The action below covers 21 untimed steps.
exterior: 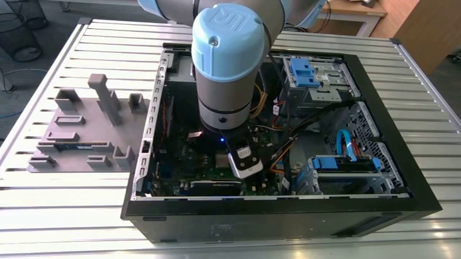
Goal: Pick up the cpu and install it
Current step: 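Place the cpu into insertion slot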
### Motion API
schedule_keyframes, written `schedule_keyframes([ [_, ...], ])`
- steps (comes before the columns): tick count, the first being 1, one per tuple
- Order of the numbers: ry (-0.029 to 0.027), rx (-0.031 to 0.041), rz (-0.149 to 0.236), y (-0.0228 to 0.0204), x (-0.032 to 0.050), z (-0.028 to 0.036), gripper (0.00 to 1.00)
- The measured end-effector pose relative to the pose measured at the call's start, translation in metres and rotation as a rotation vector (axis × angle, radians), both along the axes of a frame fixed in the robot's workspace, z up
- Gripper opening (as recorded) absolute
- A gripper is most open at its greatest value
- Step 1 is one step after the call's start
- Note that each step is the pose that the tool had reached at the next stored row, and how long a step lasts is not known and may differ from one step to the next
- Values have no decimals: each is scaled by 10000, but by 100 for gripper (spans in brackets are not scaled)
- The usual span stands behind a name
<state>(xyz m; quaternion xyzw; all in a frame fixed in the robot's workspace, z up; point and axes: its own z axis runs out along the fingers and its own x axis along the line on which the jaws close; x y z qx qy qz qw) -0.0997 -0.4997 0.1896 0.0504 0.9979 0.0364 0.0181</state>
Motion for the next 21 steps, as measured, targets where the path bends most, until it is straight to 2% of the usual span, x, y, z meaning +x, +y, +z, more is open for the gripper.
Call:
schedule_keyframes([
  [14,-1,-1,0,0,0,3,39],
  [17,0,25,-1,3,7,32,39],
  [19,16,9,1,0,10,58,39],
  [21,17,28,-1,1,10,61,39],
])
